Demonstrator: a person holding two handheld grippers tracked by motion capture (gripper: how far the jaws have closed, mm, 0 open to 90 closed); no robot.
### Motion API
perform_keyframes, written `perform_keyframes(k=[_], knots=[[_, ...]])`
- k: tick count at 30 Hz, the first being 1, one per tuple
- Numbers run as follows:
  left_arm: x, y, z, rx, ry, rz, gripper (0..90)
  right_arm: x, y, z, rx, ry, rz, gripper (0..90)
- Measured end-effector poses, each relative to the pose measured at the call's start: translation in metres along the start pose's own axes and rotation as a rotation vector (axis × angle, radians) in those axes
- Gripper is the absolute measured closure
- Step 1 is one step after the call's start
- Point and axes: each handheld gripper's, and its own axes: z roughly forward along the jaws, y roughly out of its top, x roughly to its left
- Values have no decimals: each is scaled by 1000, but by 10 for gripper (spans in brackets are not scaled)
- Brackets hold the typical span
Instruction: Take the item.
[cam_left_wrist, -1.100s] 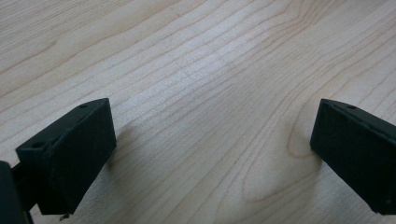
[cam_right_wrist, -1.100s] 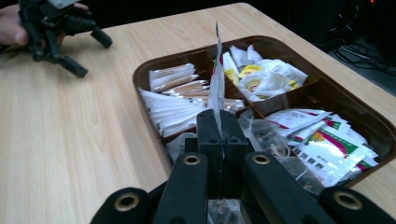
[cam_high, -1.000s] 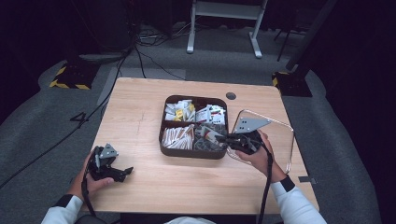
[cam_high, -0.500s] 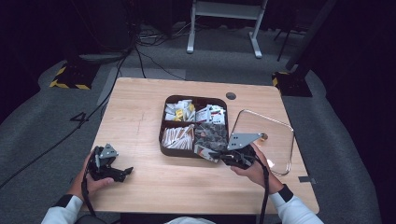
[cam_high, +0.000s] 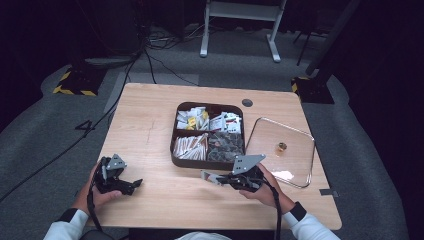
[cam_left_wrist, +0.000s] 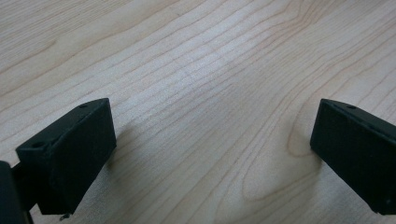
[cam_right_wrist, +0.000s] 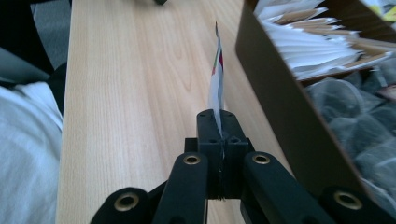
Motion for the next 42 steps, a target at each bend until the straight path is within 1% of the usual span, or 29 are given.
perform_keyframes(k=[3, 4, 7, 8, 14, 19, 20, 22, 27, 31, 33, 35, 36, 40, 42], knots=[[0, 0, 0, 1, 0, 1, 5, 4, -1, 7, 33, 4, -28, 900], [0, 0, 0, 2, 1, 2, 5, 4, -3, 11, 41, 15, -36, 900], [0, 0, 0, -1, 0, 1, 5, 5, -3, 12, 47, 21, -45, 900], [0, 0, 0, 0, 0, 2, 5, 5, -3, 13, 44, 31, -38, 900], [0, 0, 0, 0, 0, 0, 5, 1, -8, 16, 66, 31, -33, 900], [0, 0, 0, 1, 1, 0, 5, -2, -11, 17, 68, 36, -21, 880], [0, 0, 0, 1, 0, 2, 5, -5, -12, 19, 81, 24, -12, 851], [0, 0, 0, 2, 0, 2, 5, -7, -14, 19, 87, 18, -3, 834], [0, 0, 0, 2, 0, 2, 5, -9, -15, 18, 87, 0, -1, 800], [0, 0, 0, 2, 0, 2, 5, -13, -17, 18, 102, -31, 17, 729], [0, 0, 0, 2, 0, 2, 5, -14, -17, 18, 103, -36, 13, 715], [0, 0, 0, 2, 0, 2, 5, -16, -17, 17, 103, -48, 22, 681], [0, 0, 0, 2, 0, 2, 5, -17, -17, 16, 103, -57, 28, 640], [0, 0, 0, 1, -1, 1, 5, -20, -18, 15, 104, -72, 46, 610], [0, 0, 0, 1, -1, 1, 5, -23, -18, 11, 91, -80, 56, 594]])
